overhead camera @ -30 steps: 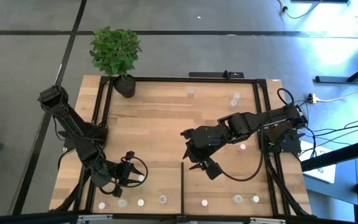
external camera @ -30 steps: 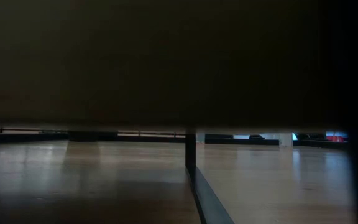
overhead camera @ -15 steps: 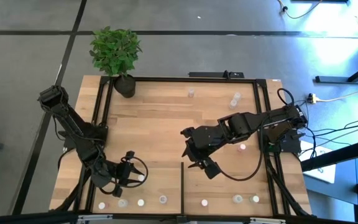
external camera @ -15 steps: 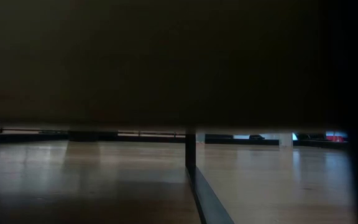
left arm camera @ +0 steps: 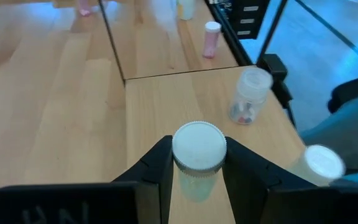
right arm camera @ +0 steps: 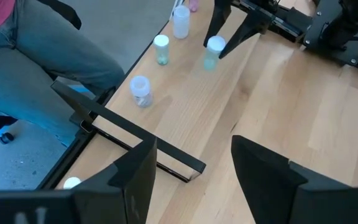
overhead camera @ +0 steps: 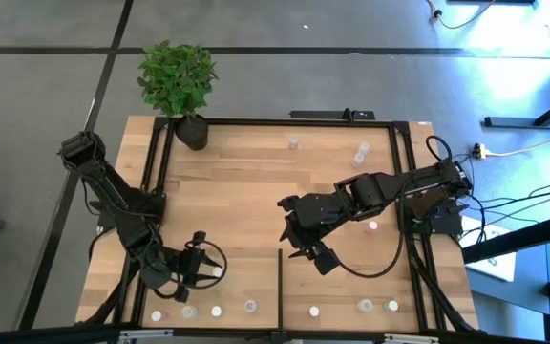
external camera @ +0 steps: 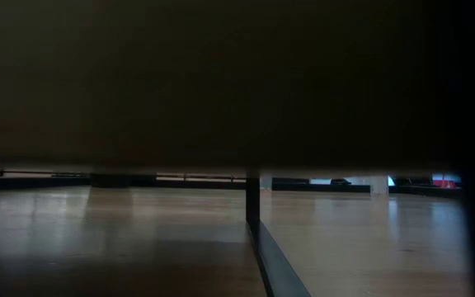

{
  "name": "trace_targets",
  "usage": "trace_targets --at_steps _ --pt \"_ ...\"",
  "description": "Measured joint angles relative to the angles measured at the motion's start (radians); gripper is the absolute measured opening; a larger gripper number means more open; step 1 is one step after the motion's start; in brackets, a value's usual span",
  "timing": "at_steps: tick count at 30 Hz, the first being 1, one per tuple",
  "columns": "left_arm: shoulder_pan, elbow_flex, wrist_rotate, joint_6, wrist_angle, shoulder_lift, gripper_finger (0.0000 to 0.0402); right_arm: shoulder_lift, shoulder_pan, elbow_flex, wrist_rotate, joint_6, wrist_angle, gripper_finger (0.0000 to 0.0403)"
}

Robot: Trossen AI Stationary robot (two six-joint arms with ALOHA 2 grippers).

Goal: Pick and place medicine bottles onto shelf by color
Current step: Put the top green pill bottle on the shelf aligned with the other green pill bottle

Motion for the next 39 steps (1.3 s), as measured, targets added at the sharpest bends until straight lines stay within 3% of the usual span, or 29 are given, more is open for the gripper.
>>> trace_targets --at_steps 23,39 --pt "-0.072 0.000 -0.063 0.072 0.022 0.065 0.0104 0.000 0.000 0.000 -0.001 0.000 0.000 0.0210" --pt "-0.069 0.000 -0.033 -0.034 0.060 0.114 0.0105 0.000 0.000 0.000 -0.001 0.000 0.008 0.0210"
